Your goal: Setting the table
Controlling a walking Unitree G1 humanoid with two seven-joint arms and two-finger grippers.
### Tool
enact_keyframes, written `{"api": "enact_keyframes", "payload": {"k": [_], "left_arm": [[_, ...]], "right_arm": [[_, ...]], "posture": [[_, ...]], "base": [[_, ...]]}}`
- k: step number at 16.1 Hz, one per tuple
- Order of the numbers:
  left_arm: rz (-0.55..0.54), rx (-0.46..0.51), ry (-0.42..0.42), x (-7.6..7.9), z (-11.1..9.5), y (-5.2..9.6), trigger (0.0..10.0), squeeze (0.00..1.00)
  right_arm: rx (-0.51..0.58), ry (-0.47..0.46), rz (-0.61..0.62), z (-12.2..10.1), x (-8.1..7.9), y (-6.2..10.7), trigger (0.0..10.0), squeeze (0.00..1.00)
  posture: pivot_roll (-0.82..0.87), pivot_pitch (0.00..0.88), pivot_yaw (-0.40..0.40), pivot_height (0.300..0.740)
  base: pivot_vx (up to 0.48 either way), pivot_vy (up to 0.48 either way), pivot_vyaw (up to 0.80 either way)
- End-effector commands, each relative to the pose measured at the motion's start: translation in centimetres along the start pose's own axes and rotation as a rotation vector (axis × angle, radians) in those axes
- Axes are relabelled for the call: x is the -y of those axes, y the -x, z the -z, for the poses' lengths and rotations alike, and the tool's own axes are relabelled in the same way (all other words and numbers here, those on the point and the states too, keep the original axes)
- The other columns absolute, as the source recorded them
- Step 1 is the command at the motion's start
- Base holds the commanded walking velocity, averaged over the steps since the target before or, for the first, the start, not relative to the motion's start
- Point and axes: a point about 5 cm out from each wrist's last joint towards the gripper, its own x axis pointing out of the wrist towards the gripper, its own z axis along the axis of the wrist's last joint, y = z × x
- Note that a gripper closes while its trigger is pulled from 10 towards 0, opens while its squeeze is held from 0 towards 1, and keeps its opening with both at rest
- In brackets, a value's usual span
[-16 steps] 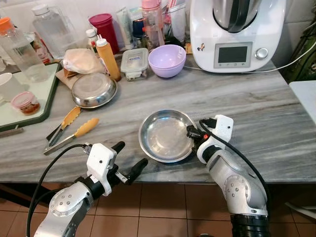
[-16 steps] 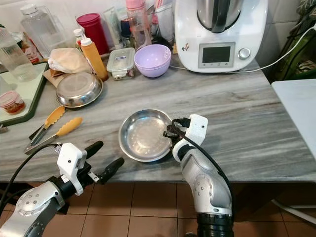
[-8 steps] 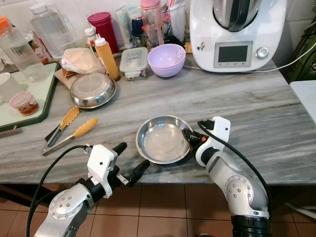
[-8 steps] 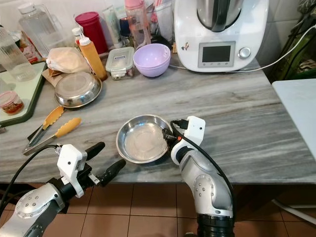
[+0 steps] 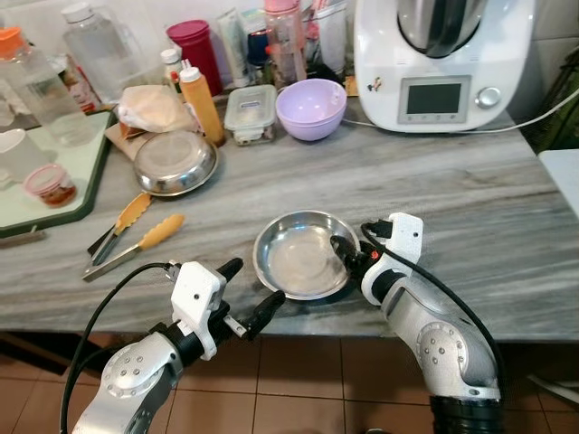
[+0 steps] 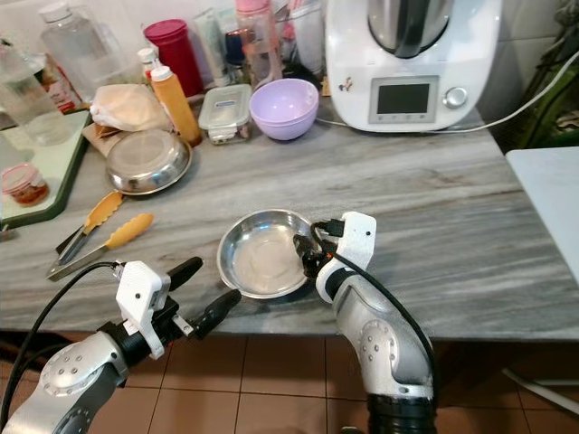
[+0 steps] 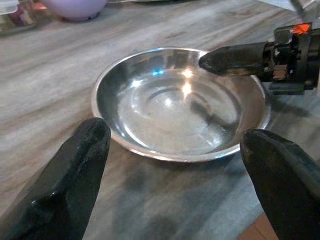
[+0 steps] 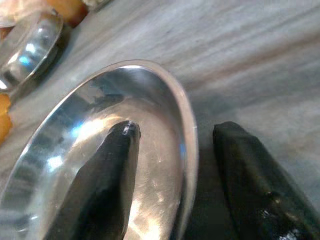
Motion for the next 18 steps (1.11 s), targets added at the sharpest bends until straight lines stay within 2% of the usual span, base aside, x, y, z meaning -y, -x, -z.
{"api": "enact_keyframes", "payload": {"k": [1,6,9,13,18], "left_arm": [[-0.018,-0.017,0.003,-0.3,0.3,0.2,10.0,0.0],[-0.037,0.0,0.006,-0.7,0.2,0.4,10.0,0.0],[-0.127,0.047,-0.005,-1.5,-0.2,0.5,10.0,0.0],[-0.239,0.092,-0.026,-2.3,-1.1,0.2,10.0,0.0],[-0.365,0.156,-0.015,-3.1,-2.2,1.0,10.0,0.0]], "right_arm": [[0.047,0.03,0.003,-0.4,0.0,0.4,10.0,1.0],[0.204,0.12,-0.04,-2.4,-0.6,1.3,10.0,1.0],[0.301,0.199,-0.055,-3.6,-1.1,1.8,10.0,1.0],[0.367,0.296,-0.073,-4.0,-1.9,2.3,10.0,1.0],[0.442,0.389,-0.054,-4.3,-2.6,3.0,10.0,1.0]], "posture": [[-0.23,0.139,0.149,0.74],[-0.24,0.137,0.15,0.74],[-0.25,0.136,0.15,0.74],[-0.24,0.146,0.149,0.74],[-0.21,0.166,0.177,0.74]], "base": [[0.0,0.0,0.0],[0.0,0.0,0.0],[0.0,0.0,0.0],[0.0,0.0,0.0],[0.0,0.0,0.0]]}}
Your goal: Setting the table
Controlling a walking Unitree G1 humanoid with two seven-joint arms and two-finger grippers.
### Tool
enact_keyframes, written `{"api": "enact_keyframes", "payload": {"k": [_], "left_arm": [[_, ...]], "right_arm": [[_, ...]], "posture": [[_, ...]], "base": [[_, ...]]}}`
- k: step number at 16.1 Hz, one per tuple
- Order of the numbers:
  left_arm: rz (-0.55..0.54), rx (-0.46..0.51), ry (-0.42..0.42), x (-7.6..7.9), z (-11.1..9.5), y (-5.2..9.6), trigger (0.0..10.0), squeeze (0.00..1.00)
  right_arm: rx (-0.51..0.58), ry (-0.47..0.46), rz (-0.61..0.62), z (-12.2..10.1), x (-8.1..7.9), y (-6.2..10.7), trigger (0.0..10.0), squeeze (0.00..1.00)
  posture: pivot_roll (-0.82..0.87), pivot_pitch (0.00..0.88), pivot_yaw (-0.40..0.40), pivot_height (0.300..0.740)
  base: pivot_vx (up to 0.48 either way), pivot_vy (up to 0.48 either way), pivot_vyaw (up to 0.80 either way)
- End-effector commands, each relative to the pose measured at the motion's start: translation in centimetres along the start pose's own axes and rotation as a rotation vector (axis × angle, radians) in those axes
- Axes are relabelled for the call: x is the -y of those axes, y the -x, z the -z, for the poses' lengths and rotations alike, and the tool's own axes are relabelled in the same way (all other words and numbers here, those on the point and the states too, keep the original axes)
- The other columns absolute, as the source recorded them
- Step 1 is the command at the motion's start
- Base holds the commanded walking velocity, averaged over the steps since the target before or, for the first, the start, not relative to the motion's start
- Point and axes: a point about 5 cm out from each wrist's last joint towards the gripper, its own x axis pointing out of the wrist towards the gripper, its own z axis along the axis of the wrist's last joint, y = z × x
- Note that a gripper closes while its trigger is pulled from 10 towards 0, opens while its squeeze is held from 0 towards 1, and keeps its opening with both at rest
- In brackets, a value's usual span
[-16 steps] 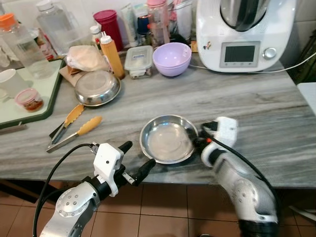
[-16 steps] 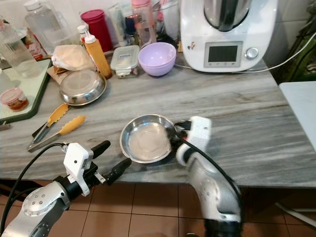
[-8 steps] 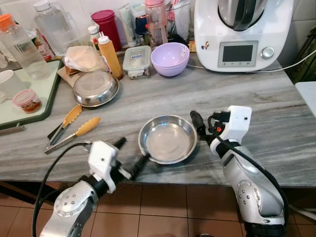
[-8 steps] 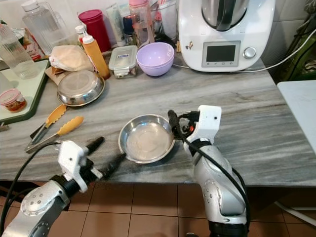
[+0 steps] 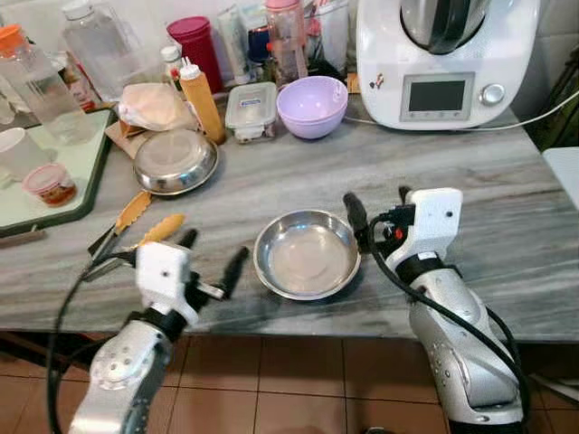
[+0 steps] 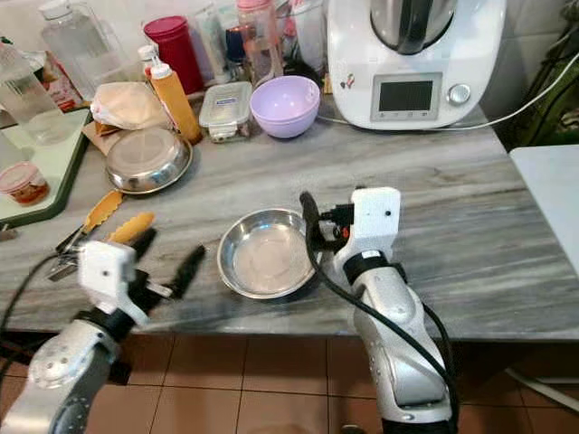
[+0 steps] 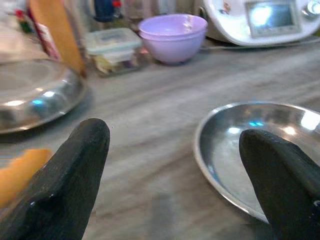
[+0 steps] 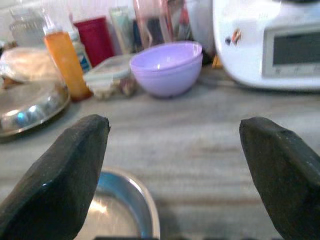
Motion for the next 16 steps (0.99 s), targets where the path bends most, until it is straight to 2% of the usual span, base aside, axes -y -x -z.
{"api": "enact_keyframes", "payload": {"k": [1,5,7,8,11,16], "left_arm": [[-0.027,-0.003,-0.001,-0.7,-0.3,0.5,10.0,0.0],[-0.058,0.0,-0.006,-1.3,-0.6,0.8,10.0,0.0],[-0.112,0.017,-0.019,-2.1,-1.1,1.0,10.0,0.0],[-0.174,0.035,-0.024,-3.2,-1.5,1.1,10.0,0.0],[-0.218,0.036,-0.008,-4.1,-1.8,1.6,10.0,0.0],[-0.216,0.015,0.011,-3.4,-1.3,2.2,10.0,0.0]], "right_arm": [[0.023,0.0,-0.017,-0.3,-0.8,0.3,10.0,1.0],[0.045,0.022,-0.009,-0.6,-1.1,0.8,10.0,1.0],[0.09,0.047,0.005,-1.6,-1.1,0.9,10.0,1.0],[0.126,0.068,0.004,-2.6,-1.1,0.8,10.0,1.0],[0.128,0.091,0.0,-2.7,-1.3,1.2,10.0,1.0],[0.125,0.125,-0.017,-2.7,-1.7,1.7,10.0,1.0]], "posture": [[-0.21,0.173,0.185,0.74],[-0.19,0.198,0.196,0.74],[-0.19,0.203,0.197,0.74],[-0.19,0.206,0.196,0.74],[-0.18,0.221,0.202,0.74],[-0.18,0.243,0.211,0.74]], "base": [[0.0,0.0,0.0],[0.0,0.0,0.0],[0.0,0.0,0.0],[0.0,0.0,0.0],[0.0,0.0,0.0],[0.0,0.0,0.0]]}}
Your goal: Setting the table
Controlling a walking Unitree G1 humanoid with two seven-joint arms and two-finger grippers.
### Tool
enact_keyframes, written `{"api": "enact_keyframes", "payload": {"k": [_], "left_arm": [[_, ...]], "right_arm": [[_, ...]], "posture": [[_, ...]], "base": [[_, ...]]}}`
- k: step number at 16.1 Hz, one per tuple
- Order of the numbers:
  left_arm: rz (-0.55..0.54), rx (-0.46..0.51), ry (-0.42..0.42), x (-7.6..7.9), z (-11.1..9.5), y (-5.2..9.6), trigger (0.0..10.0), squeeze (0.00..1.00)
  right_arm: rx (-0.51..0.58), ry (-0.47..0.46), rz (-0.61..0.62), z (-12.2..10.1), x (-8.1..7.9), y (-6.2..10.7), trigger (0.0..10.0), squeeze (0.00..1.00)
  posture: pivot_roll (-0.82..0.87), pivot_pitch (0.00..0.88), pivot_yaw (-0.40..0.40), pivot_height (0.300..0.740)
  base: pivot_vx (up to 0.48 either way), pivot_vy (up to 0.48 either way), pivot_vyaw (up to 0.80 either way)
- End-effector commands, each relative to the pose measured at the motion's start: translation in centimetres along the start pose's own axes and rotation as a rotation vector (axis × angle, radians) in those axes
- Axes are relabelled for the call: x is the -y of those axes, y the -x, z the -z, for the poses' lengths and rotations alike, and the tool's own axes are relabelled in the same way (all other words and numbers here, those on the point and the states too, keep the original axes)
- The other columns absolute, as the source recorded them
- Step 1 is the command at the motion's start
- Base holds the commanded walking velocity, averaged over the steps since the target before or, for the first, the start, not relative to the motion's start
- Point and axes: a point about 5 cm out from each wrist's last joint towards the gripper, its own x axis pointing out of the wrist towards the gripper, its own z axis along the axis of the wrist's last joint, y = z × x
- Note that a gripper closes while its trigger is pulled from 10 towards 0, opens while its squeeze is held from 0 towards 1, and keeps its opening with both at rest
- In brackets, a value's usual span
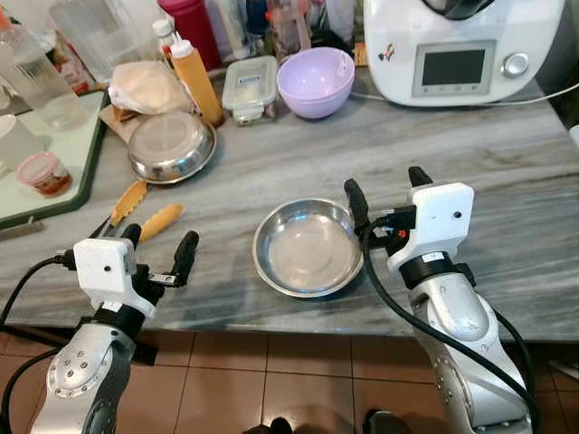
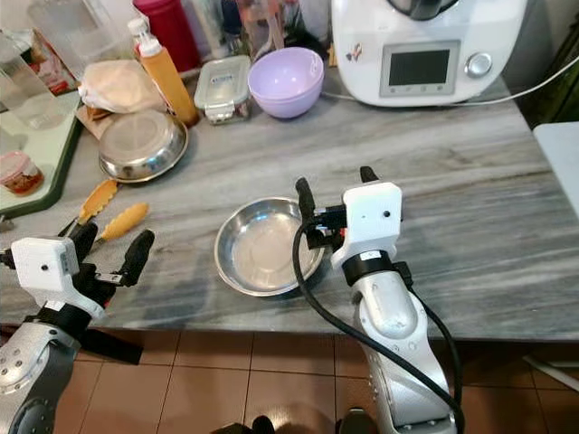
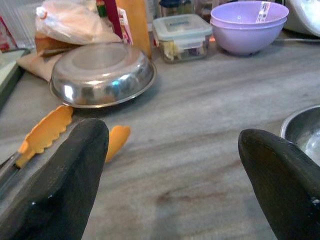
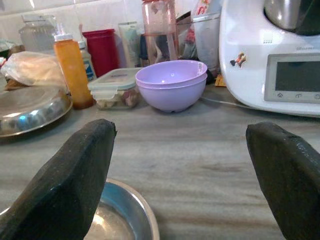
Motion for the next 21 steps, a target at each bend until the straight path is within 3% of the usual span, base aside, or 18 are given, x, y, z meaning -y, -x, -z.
{"api": "enact_keyframes", "payload": {"k": [1,9,12,14,17,21], "left_arm": [[-0.009,-0.008,-0.007,-0.2,-0.1,0.3,10.0,0.0],[-0.01,-0.007,0.015,0.5,0.2,0.1,10.0,0.0],[-0.009,-0.008,0.004,0.7,0.7,-0.6,10.0,0.0],[-0.03,-0.006,0.0,0.6,1.1,-1.5,10.0,0.0],[-0.076,-0.004,-0.008,0.6,1.7,-1.7,10.0,0.0],[-0.131,0.011,-0.013,0.4,2.3,-1.9,10.0,0.0]], "right_arm": [[0.014,-0.001,-0.012,-0.5,-0.4,0.4,10.0,1.0],[0.025,0.028,-0.019,-0.7,0.0,0.0,10.0,1.0],[0.018,0.05,-0.026,-0.4,0.3,-0.2,10.0,1.0],[-0.009,0.05,-0.019,0.5,0.7,-0.3,10.0,1.0],[-0.055,0.036,-0.011,1.6,1.2,-0.1,10.0,1.0],[-0.048,0.056,-0.038,1.6,1.4,-0.6,10.0,1.0]], "posture": [[-0.18,0.243,0.211,0.74],[-0.2,0.229,0.19,0.74],[-0.22,0.203,0.18,0.74],[-0.24,0.164,0.162,0.74],[-0.24,0.142,0.142,0.74],[-0.26,0.116,0.109,0.74]], "base": [[0.0,0.0,0.0],[0.0,0.0,0.0],[0.0,0.0,0.0],[0.0,0.0,0.0],[0.0,0.0,0.0],[0.0,0.0,0.0]]}}
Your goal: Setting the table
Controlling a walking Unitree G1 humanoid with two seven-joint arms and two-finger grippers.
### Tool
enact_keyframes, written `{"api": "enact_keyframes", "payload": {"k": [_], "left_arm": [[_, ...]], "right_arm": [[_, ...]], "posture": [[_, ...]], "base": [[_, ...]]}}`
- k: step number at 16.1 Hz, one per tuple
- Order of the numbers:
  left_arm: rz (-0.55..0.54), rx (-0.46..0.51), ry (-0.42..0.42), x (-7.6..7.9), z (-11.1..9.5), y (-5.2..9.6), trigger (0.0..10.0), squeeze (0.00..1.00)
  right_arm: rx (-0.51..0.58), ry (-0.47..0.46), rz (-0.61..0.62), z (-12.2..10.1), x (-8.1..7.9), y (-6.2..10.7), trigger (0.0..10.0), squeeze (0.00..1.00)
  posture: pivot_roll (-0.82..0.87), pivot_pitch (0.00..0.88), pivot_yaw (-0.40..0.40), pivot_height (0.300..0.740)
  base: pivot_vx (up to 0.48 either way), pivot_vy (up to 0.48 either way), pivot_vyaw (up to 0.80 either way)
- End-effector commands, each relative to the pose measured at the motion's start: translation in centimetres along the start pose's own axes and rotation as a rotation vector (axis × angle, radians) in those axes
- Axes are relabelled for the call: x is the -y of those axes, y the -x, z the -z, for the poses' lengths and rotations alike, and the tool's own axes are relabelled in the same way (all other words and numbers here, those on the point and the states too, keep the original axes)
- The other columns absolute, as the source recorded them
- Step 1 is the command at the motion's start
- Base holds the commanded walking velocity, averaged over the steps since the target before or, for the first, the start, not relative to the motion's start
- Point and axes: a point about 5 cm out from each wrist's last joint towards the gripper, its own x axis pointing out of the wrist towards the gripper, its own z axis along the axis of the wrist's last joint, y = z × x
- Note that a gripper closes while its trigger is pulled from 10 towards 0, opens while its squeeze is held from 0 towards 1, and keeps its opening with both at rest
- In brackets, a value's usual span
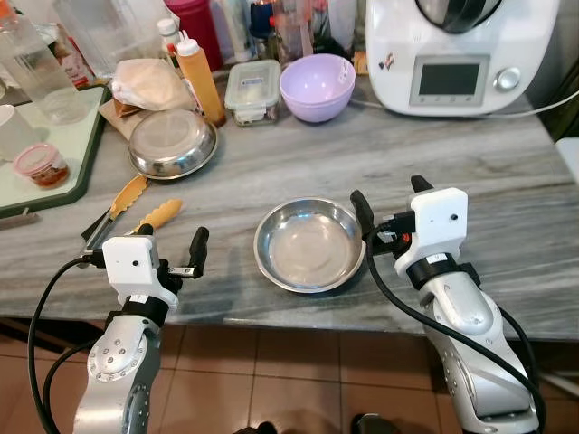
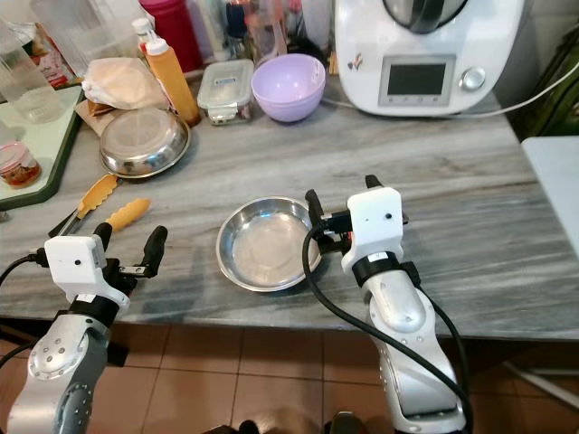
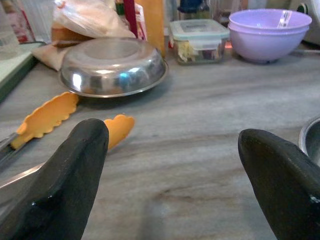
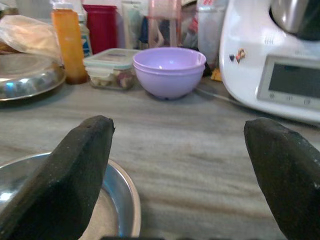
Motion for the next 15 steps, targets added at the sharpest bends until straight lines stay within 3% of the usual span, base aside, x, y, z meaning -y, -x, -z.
{"api": "enact_keyframes", "payload": {"k": [1,9,13,14,15], "left_arm": [[-0.049,-0.004,-0.018,-0.8,0.4,0.1,10.0,0.0],[-0.043,0.005,-0.035,-0.5,1.2,-0.4,10.0,0.0],[-0.063,-0.011,-0.062,-1.1,1.6,0.4,10.0,0.0],[-0.064,-0.015,-0.063,-1.2,1.7,0.5,10.0,0.0],[-0.064,-0.014,-0.064,-1.1,1.7,0.6,10.0,0.0]], "right_arm": [[0.012,-0.005,-0.019,-0.1,-0.2,-0.1,10.0,0.99],[0.015,0.015,-0.003,0.1,0.3,-0.2,10.0,0.91],[0.002,0.007,0.031,0.4,0.7,0.3,10.0,0.82],[-0.001,0.004,0.036,0.5,0.7,0.3,10.0,0.71],[-0.001,0.002,0.036,0.5,0.6,0.3,10.0,0.71]], "posture": [[-0.27,0.104,0.093,0.74],[-0.3,0.088,0.11,0.74],[-0.29,0.095,0.123,0.74],[-0.29,0.099,0.124,0.74],[-0.29,0.099,0.123,0.74]], "base": [[0.0,0.0,0.0],[0.0,0.0,0.0],[0.0,0.0,0.0],[0.0,0.0,0.0],[0.0,0.0,0.0]]}}
